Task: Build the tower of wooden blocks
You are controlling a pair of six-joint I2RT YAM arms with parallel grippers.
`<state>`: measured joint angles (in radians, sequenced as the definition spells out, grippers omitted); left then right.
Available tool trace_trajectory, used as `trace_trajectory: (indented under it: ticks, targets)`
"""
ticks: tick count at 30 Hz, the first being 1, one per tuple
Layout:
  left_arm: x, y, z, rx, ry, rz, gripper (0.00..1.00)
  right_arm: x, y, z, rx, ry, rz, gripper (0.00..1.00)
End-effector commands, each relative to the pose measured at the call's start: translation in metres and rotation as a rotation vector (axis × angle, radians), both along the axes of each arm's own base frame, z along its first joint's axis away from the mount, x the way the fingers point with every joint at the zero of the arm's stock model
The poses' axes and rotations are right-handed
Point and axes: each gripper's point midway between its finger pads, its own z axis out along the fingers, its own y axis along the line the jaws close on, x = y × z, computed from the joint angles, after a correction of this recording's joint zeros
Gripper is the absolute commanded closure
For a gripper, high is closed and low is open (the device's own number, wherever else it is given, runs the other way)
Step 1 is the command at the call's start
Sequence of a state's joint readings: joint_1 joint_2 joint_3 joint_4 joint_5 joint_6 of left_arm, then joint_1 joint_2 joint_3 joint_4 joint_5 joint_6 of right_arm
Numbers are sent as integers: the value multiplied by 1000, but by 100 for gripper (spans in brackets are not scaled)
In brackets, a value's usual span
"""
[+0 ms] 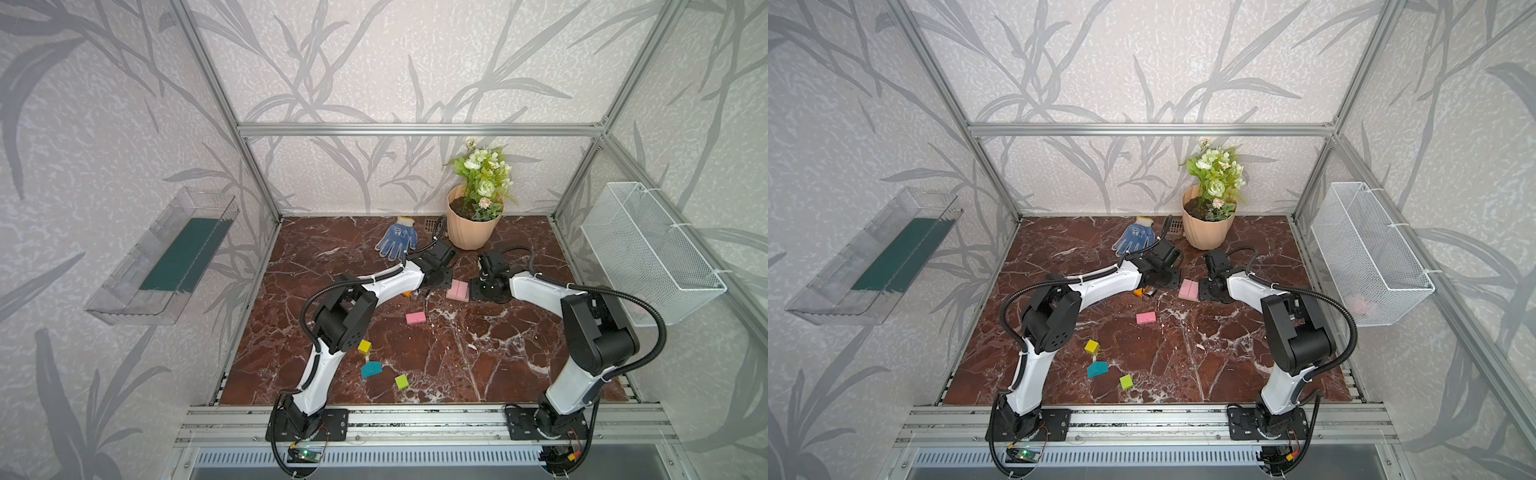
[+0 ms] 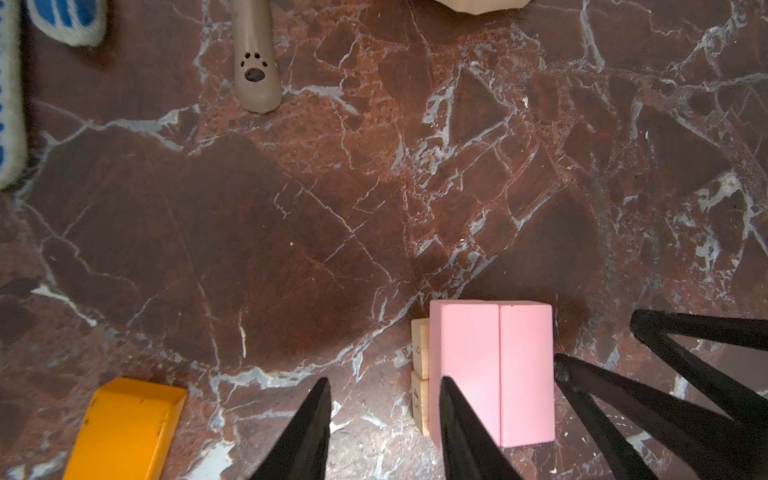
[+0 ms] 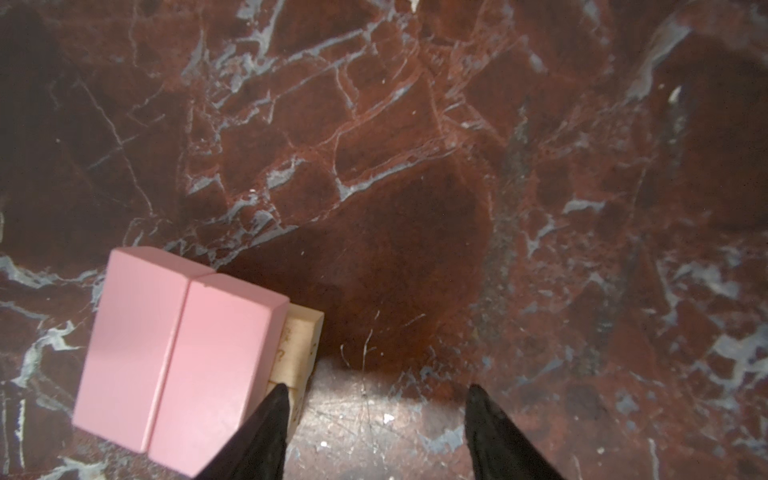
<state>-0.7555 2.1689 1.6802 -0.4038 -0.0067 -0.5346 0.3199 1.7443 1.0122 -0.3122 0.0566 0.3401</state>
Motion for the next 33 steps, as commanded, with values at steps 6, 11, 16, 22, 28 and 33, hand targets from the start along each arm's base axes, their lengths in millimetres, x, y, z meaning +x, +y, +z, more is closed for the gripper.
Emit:
trace_trajectory:
  ticks: [6,11,16,22,28,33]
  targets:
    - [3,1,-13,30,13,9,57,-1,-2,6,-5,-13,-7,34]
    - [4,2,-20,47,25,9,58,-1,-2,6,-5,-14,-7,34]
    - [2,-1,-20,37,34,-1,58,0,-2,6,-6,-14,-6,34]
    - [2,-7,-18,16,40,-17,58,0,-2,6,-7,-13,-8,34]
    - [1,-8,-21,11,51,-21,58,0,-2,6,-7,-14,-8,34]
    - [1,-9,-24,9,57,-21,58,0,-2,5,-8,-12,-9,34]
